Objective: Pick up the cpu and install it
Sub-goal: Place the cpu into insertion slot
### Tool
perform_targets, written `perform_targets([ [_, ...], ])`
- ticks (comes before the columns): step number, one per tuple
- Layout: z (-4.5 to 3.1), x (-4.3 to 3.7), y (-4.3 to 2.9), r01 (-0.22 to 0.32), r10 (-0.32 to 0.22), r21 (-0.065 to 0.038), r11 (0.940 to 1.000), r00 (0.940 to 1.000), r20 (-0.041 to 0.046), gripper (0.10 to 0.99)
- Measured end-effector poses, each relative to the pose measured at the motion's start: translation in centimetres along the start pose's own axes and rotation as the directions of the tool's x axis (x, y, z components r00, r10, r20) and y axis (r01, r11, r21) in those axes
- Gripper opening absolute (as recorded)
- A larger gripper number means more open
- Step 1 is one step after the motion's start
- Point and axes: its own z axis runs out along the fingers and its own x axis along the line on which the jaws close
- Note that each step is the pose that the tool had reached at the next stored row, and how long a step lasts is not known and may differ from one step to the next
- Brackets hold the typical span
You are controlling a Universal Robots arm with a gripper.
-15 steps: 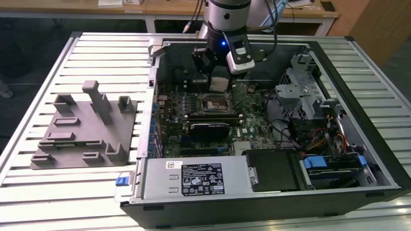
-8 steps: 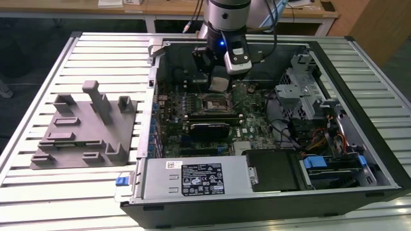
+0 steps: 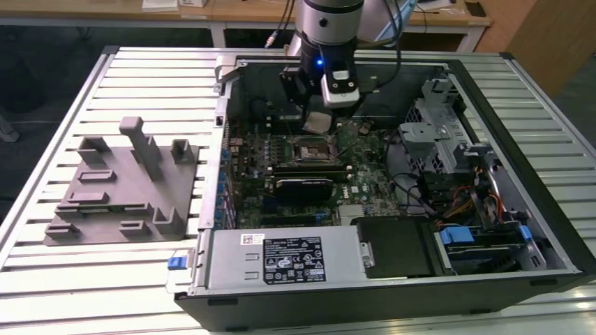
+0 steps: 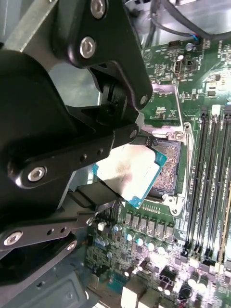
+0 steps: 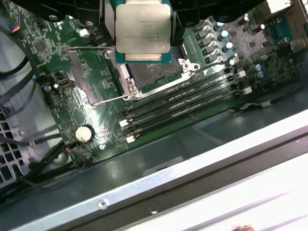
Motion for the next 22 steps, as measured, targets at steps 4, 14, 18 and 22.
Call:
perform_targets([
  [4,0.01,0.00,0.00,-0.048,0.048,0.001,0.9989,0.9989,0.0029,0.545],
  [14,0.04,0.00,0.00,-0.161,0.161,0.004,0.9869,0.9868,0.0103,0.545],
  [18,0.05,-0.01,0.00,-0.208,0.208,0.006,0.9781,0.9781,0.0137,0.545],
  [22,0.06,-0.01,0.00,-0.251,0.251,0.007,0.9680,0.9680,0.0170,0.545],
])
